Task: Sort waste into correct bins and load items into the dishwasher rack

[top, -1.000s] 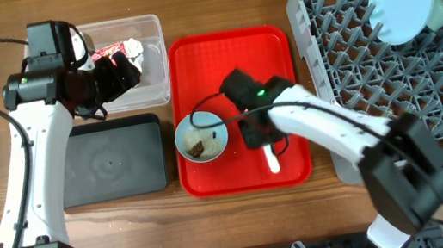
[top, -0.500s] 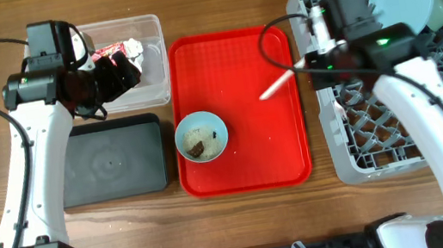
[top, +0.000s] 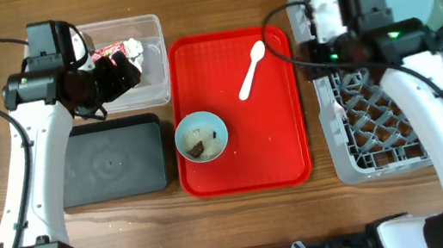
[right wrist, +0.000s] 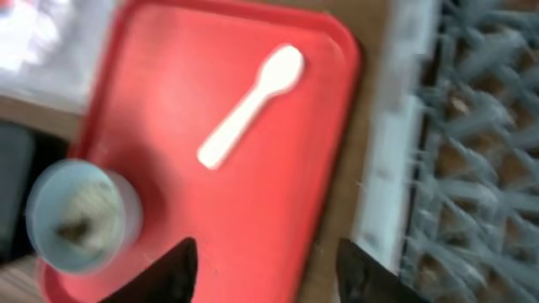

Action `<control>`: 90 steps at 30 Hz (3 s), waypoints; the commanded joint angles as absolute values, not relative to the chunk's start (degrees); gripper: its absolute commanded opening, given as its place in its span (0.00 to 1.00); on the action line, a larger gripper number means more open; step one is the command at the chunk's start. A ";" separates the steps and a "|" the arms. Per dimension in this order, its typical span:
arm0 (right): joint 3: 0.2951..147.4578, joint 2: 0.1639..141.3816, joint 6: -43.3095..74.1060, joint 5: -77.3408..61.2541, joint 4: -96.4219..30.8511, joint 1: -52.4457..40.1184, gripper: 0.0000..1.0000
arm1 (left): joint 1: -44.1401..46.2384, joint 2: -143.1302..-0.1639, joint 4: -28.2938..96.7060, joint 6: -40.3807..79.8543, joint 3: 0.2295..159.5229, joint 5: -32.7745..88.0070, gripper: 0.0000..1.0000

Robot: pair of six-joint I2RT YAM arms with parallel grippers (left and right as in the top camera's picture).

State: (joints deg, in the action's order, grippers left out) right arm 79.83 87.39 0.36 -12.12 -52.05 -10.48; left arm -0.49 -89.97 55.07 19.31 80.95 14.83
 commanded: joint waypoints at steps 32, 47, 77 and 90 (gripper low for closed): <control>88.51 124.44 31.70 9.23 -33.23 -23.46 0.52 | -0.60 -89.25 55.00 18.41 81.10 14.70 0.95; 88.51 127.22 31.44 7.40 -38.44 -23.46 0.24 | -0.60 -89.25 55.00 18.41 81.10 14.70 0.95; 88.51 93.49 -5.17 -3.09 -56.93 -8.19 0.04 | 0.82 -89.25 54.89 18.41 81.10 14.72 0.98; 79.90 98.59 -13.39 -9.58 -61.06 1.67 0.04 | 11.94 -90.24 54.70 19.59 80.93 14.68 1.00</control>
